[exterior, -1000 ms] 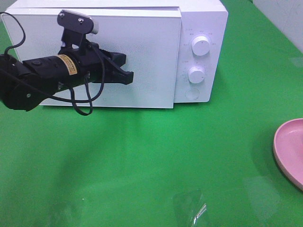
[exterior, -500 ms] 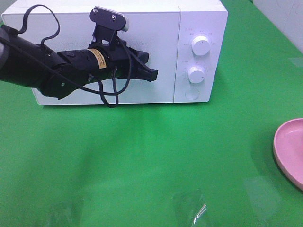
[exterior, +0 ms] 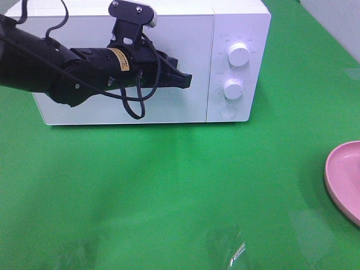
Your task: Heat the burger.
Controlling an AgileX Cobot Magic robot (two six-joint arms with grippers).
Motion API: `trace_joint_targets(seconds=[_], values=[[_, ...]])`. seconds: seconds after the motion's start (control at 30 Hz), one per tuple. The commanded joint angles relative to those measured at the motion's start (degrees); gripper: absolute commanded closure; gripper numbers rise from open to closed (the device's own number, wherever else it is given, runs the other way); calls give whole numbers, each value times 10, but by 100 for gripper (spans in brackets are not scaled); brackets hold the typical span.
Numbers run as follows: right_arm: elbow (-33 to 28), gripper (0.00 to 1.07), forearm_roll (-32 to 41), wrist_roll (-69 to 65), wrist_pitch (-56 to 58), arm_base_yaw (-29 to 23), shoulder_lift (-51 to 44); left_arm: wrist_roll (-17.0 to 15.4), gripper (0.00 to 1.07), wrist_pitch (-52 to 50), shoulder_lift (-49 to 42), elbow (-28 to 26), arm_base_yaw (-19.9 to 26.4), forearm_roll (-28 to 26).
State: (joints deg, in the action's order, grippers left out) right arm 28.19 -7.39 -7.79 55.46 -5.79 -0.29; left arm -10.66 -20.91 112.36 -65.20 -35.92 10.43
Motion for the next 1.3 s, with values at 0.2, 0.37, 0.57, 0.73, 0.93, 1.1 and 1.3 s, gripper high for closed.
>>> trace_joint_targets(seconds=[0.2,0.37,0.57,0.73,0.93,1.1,1.3], values=[[0,32,2,2,-4,3,-14,-3,106,179,-71,22,-50,-10],[0,32,2,2,-4,3,-14,-3,47,312,-95,22,-69,-11],[0,32,2,2,-4,3,-14,-5,7,439,-110,21,-69,-38],[0,32,2,2,-4,3,-14,-6,8,597,-129,19,-69,-57],[0,32,2,2,-4,3,-14,-4,8,728,-144,19,-69,-82],[0,32,2,2,-4,3,-14,-14,8,818,-178,19,-26,-80],[0,32,2,2,-4,3,-14,-9,9,867,-250,19,78,-79]])
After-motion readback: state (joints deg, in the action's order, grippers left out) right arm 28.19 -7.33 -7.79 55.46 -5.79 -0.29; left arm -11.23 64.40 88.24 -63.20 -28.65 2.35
